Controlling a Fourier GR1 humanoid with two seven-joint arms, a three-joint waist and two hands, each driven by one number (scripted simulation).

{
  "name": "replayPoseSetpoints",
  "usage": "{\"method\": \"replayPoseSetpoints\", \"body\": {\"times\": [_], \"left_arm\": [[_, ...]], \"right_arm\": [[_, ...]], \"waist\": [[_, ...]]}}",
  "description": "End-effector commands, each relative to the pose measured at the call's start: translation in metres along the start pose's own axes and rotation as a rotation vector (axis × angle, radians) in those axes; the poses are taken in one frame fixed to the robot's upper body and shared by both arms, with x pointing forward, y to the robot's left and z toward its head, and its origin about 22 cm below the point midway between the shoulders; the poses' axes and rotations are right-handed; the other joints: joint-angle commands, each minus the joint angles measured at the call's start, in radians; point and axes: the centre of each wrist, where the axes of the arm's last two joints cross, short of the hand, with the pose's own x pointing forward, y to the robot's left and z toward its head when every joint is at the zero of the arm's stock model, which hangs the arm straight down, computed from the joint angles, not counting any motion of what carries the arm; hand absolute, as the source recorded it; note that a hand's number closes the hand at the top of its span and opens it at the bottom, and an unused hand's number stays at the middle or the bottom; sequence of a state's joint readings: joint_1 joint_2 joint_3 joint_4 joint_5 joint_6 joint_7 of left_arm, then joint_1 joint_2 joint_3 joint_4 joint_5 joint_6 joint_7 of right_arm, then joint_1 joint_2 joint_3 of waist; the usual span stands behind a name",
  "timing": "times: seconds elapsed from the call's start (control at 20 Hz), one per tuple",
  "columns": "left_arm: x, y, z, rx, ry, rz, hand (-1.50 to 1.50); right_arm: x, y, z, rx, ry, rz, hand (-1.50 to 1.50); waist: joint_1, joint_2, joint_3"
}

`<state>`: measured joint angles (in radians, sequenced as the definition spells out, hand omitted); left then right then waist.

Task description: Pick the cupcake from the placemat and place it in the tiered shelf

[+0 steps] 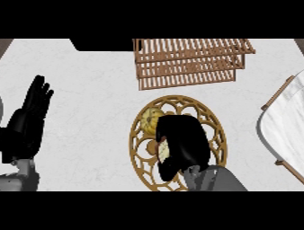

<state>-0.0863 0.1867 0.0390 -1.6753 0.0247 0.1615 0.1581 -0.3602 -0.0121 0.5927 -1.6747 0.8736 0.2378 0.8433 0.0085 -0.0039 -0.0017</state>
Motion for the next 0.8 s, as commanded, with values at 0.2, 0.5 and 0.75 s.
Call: {"method": "replayPoseSetpoints", "body": {"times": [0.2,0.5,0.75], "left_arm": [[-0.009,-0.006,-0.002,0.003,0.001,0.008,0.0],[-0.004,0.001,0.014,0.016,0.009,-0.001,0.0],[-0.006,0.001,0.004,0.002,0.011,0.01,0.0]], "right_arm": [[0.043,-0.064,0.041,-0.32,0.01,-0.337,1.5],[0.048,-0.126,0.042,-0.478,0.113,-0.244,1.5],[0.043,-0.141,0.031,-0.499,0.121,-0.288,1.5]], "waist": [[-0.007,-0.001,0.0],[-0.005,-0.002,0.001],[-0.006,0.003,0.001]]}}
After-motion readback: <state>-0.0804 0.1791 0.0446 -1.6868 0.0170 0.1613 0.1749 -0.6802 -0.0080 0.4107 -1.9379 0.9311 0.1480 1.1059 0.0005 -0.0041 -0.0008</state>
